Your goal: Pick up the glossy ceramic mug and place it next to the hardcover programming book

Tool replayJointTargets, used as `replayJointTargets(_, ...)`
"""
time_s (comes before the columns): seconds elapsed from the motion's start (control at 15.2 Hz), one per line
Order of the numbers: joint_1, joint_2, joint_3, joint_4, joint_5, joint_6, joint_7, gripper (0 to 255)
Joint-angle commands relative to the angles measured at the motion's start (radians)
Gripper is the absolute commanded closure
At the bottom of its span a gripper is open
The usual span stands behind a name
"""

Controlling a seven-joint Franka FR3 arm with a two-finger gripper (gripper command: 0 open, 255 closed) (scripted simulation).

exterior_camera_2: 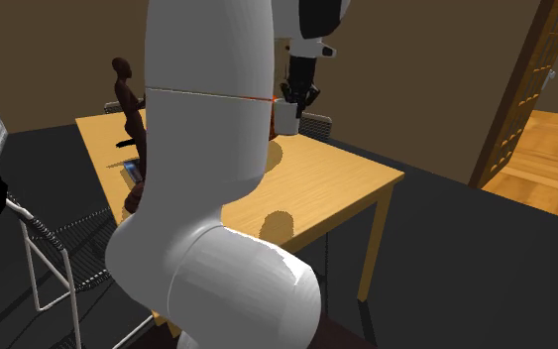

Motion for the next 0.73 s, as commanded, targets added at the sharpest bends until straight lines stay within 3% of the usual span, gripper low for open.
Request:
replayJointTargets(0.0,0.027,-0.014,0.018,-0.018,0.001,0.007,0.046,255)
replayJointTargets(0.66,0.158,-0.033,0.106,-0.051,-0.003,0.037,0.264,255)
